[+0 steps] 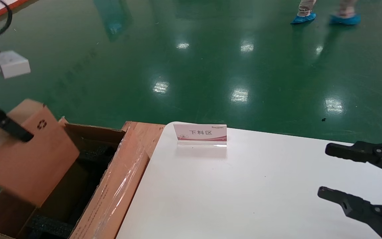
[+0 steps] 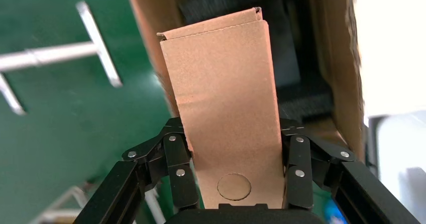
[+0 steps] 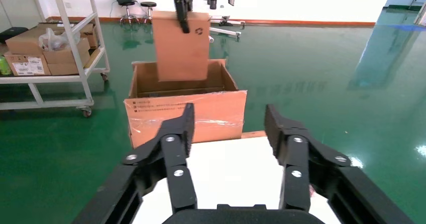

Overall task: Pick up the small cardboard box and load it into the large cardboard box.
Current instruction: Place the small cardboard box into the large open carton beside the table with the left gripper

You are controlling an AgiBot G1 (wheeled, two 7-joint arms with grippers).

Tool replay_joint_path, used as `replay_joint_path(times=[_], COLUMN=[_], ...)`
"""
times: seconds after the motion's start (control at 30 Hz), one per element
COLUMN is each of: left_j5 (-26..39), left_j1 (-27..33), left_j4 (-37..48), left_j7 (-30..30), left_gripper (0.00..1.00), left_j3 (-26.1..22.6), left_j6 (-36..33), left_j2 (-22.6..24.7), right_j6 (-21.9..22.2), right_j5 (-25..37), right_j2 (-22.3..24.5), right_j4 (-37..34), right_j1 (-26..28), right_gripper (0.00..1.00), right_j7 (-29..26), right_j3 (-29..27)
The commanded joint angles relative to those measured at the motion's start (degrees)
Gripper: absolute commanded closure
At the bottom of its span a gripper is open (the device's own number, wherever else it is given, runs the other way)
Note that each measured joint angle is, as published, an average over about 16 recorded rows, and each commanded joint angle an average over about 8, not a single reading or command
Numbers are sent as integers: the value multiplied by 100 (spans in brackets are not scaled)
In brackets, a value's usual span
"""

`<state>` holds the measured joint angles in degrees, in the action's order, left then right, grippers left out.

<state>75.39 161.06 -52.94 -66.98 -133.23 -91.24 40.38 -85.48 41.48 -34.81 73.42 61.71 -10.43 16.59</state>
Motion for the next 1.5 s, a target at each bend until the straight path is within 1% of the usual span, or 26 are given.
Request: replay_joint_path(times=[0.03,0.17,0.4,0.7,1.0,1.23,1.5], left_j5=[-261,-515,-745,-895,-859,-723,-458], left_j1=[20,43,-67,-494,-914,-1194,-1365], left_j4=[140,354,341,246,277,279,221], left_j7=[74,216,394,307,317,317,220], left_gripper=[100,100,100,100,100,100,100], left_j3=[-390,-638,-610,-663,-742,-812,-902], left_j6=[1,144,428,614,927,1171,1493], left_j2=[34,-8,-256,-474,-573,-504,-426], right_j6=[0,1,2,3,5,6,7], right_j5=[0,-1,-3,-5,-7,-9,-11], right_j2=[0,1,2,3,4,5,7], right_j4=[0,0,0,0,0,0,0], right_j1=[0,0,1,2,2,3,3], right_gripper=[0,0,0,0,0,0,0], right_j7=[0,1,2,4,5,7,8], right_j3=[1,2,5,8,11,13,16])
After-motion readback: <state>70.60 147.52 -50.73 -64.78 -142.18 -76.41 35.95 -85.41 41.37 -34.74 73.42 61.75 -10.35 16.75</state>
